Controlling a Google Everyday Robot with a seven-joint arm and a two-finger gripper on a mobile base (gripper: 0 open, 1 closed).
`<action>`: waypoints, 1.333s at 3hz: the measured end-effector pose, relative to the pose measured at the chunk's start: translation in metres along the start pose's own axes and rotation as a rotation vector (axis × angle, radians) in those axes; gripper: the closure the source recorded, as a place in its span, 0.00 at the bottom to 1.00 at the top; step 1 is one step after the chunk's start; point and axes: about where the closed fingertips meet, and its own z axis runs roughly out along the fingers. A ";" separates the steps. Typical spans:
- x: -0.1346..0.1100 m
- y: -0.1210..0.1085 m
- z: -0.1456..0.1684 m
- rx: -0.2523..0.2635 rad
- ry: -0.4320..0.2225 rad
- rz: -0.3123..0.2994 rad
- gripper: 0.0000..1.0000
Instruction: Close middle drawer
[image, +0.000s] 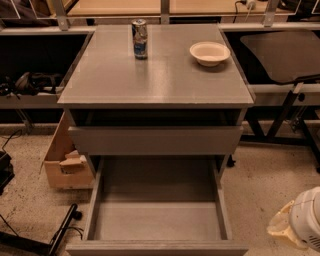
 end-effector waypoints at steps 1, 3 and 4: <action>0.018 0.001 0.048 0.015 0.024 -0.013 1.00; 0.009 0.041 0.102 -0.088 0.012 -0.006 1.00; 0.004 0.093 0.174 -0.191 -0.017 0.005 1.00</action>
Offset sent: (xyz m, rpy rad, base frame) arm -0.0008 -0.0063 -0.0424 -0.0237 0.0073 0.0052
